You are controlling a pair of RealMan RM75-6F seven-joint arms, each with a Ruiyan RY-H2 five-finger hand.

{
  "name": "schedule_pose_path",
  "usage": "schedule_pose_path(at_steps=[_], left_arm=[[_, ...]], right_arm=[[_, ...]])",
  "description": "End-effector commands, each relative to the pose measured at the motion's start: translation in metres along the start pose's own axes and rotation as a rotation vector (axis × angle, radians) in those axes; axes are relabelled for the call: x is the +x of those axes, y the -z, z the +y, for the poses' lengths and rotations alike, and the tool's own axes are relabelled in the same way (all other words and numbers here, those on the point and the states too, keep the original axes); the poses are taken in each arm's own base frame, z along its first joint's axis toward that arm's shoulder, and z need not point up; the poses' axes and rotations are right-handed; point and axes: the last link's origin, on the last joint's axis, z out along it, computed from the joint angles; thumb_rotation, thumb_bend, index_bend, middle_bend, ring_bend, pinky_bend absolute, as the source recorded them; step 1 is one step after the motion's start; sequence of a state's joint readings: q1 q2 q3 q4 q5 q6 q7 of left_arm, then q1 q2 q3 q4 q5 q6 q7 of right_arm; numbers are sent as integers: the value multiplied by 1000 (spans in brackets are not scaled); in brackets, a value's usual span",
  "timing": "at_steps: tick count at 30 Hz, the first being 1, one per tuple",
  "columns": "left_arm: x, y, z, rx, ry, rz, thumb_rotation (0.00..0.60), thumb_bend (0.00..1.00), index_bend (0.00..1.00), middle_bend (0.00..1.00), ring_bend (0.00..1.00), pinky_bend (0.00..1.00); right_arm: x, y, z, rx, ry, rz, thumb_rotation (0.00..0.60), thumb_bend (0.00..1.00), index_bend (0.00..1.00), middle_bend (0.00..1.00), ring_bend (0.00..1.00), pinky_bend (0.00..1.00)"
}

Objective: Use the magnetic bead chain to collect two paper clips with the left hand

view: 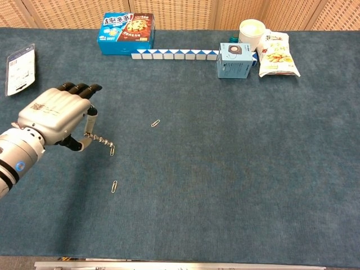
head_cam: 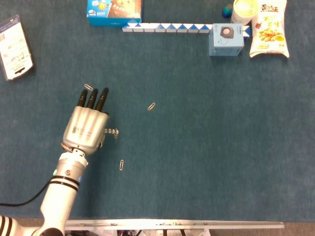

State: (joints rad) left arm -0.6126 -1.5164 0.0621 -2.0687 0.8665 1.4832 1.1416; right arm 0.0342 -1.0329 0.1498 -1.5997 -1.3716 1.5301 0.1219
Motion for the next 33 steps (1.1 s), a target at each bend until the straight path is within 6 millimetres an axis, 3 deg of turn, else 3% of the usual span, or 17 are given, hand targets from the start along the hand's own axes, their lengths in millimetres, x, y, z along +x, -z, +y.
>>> schedule_pose_path(at_steps=[1, 33], left_arm=[[-2, -2, 4, -8, -12, -4, 600, 337, 610, 29, 0, 70], [-18, -10, 10, -9, -20, -43, 600, 337, 610, 29, 0, 70]], right_arm=[[1, 0, 1, 0, 2, 2, 600, 0, 388, 416, 386, 695], [11, 2, 10, -32, -31, 37, 600, 0, 388, 416, 386, 695]])
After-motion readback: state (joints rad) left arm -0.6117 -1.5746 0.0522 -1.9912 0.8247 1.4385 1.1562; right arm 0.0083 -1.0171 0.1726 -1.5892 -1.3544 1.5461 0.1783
